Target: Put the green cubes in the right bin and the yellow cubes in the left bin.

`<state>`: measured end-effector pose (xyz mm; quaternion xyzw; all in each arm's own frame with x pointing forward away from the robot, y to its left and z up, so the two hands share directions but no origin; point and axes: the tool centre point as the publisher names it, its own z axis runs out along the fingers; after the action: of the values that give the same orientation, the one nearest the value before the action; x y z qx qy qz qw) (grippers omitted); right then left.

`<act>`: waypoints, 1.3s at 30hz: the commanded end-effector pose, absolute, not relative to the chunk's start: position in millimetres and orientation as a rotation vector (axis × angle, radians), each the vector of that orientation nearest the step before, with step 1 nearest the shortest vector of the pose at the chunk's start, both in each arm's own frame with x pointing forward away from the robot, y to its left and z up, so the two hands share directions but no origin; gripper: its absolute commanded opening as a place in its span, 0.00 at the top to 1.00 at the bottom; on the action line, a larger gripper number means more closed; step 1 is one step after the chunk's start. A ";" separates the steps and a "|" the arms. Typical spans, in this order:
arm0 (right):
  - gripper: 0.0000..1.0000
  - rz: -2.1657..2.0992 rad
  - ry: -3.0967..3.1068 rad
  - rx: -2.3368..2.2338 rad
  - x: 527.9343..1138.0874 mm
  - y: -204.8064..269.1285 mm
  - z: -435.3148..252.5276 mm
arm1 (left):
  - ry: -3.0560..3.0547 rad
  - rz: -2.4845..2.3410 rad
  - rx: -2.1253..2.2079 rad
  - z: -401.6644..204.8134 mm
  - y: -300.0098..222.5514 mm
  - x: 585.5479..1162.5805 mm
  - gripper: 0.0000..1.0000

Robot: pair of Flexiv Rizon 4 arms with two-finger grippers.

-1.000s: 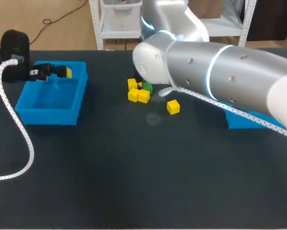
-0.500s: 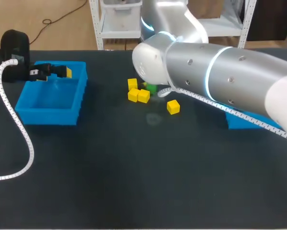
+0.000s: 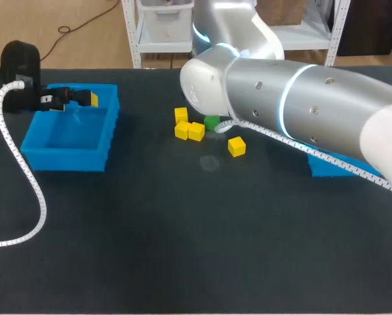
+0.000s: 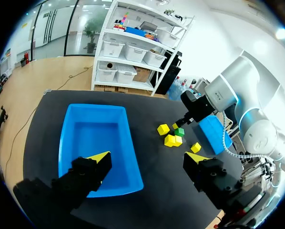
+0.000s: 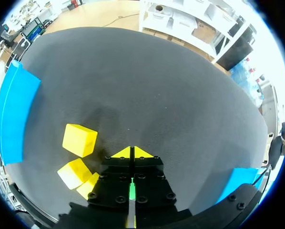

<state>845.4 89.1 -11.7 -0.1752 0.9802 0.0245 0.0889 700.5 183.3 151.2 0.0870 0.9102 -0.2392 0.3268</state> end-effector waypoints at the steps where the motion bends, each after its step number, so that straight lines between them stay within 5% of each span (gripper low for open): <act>1: 0.00 0.052 2.918 -0.518 845.2 91.2 -8.7 | 2.376 -0.634 0.230 149.8 184.5 699.9 0.00; 39: 0.00 -0.059 2.909 -0.241 824.5 71.7 19.1 | 2.376 -0.634 0.230 149.8 184.5 699.9 0.00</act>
<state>831.3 75.3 19.8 -0.0873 0.9911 -0.0258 0.0972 700.5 183.2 151.2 0.0870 0.9101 -0.2393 0.3268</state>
